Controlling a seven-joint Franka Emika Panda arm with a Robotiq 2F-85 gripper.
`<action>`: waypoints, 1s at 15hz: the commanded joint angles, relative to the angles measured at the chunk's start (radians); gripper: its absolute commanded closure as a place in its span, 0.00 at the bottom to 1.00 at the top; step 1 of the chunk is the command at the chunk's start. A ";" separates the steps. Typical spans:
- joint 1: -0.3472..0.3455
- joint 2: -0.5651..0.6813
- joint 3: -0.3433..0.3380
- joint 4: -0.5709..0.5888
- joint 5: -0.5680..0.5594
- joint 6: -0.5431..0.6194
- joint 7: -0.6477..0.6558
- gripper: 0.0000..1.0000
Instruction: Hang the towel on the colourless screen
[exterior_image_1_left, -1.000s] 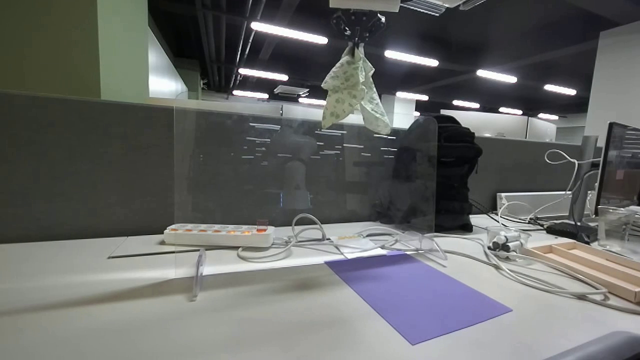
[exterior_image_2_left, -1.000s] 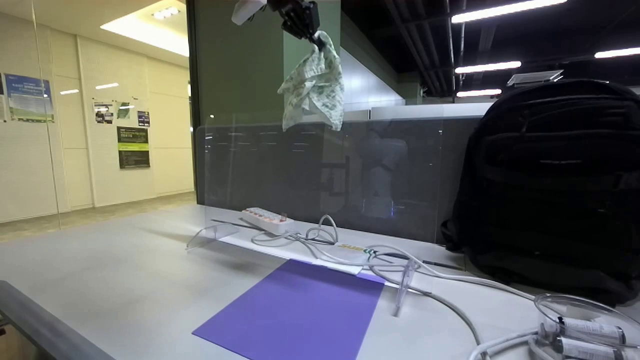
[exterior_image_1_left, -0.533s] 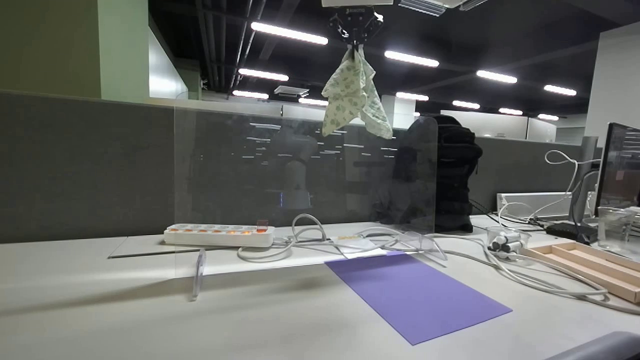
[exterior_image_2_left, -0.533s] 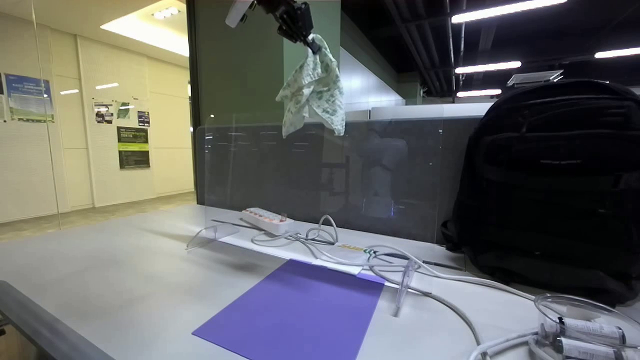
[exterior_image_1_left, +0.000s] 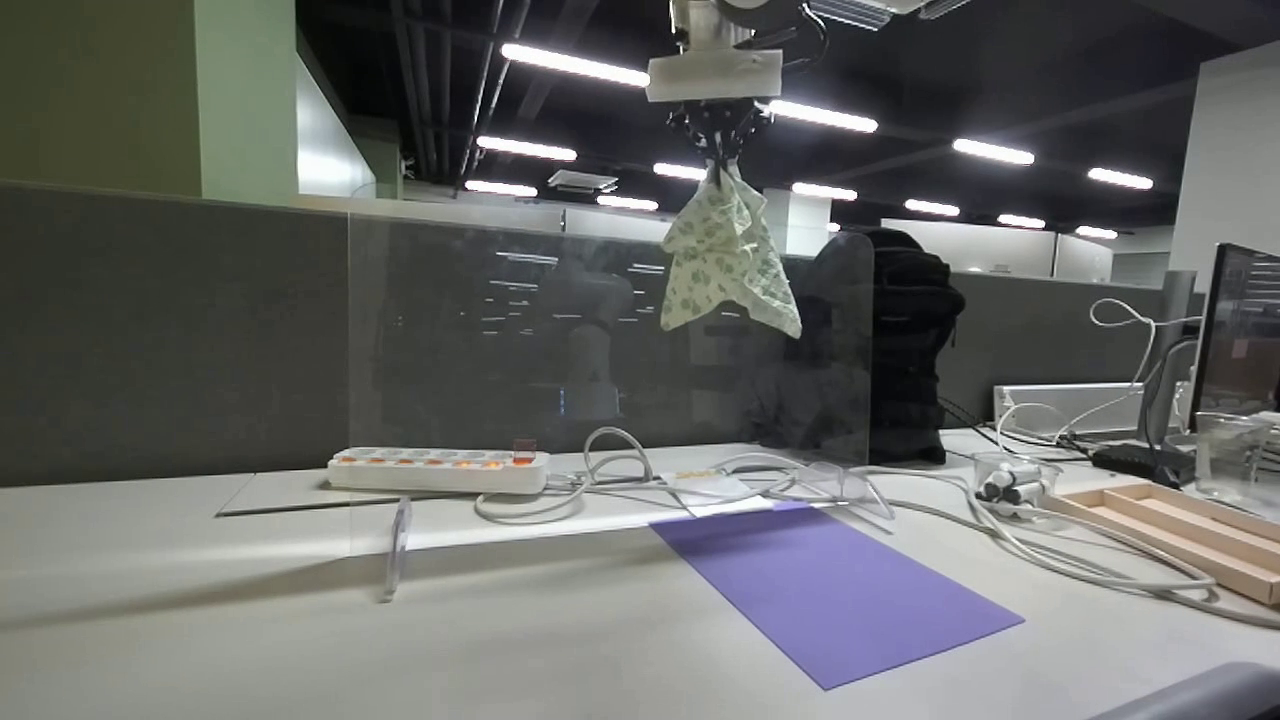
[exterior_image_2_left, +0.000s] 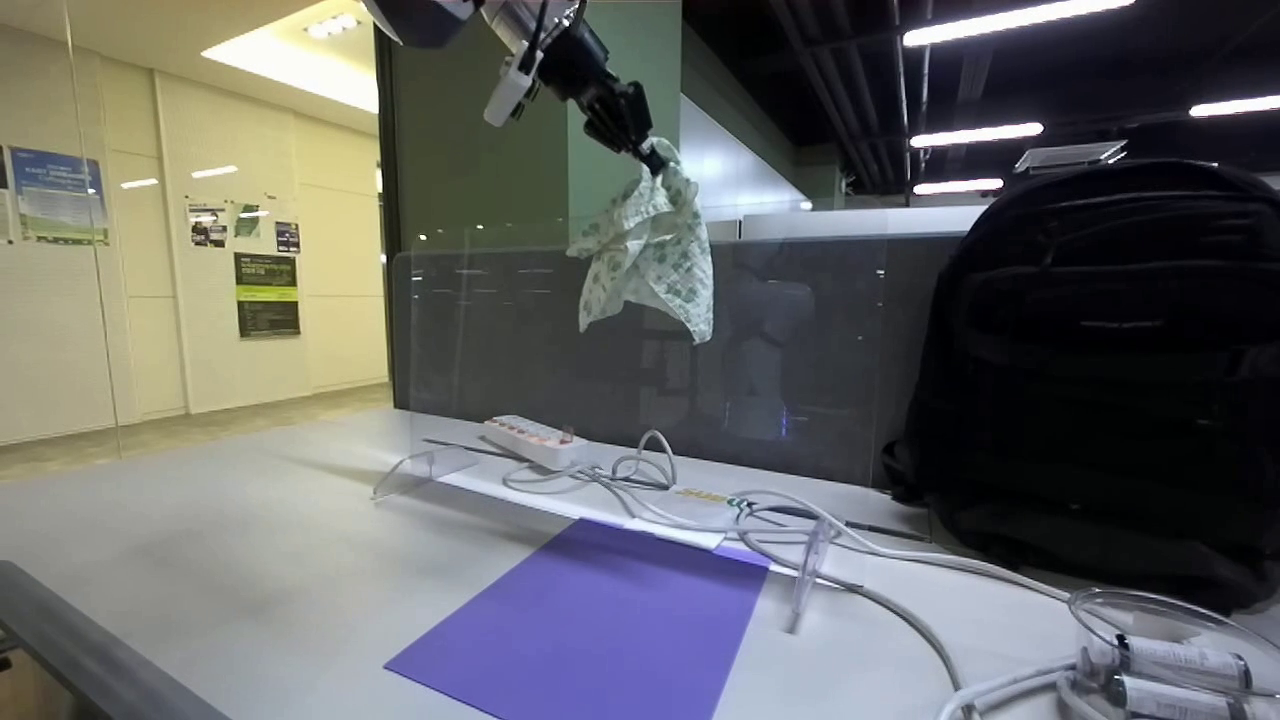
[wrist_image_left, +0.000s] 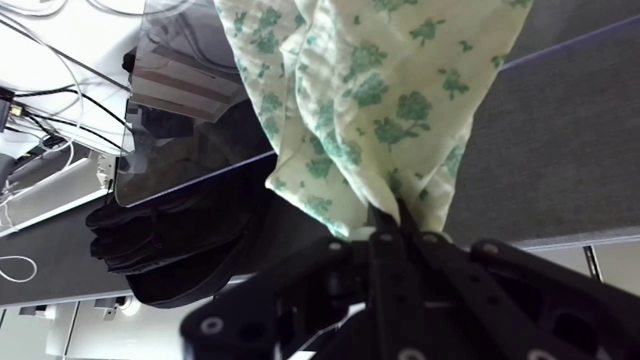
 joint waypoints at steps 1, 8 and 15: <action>0.031 0.009 -0.040 0.007 -0.004 0.015 0.009 0.99; 0.037 0.082 -0.088 0.056 -0.070 0.026 0.086 0.99; 0.070 0.145 -0.108 0.171 -0.100 0.028 0.131 0.99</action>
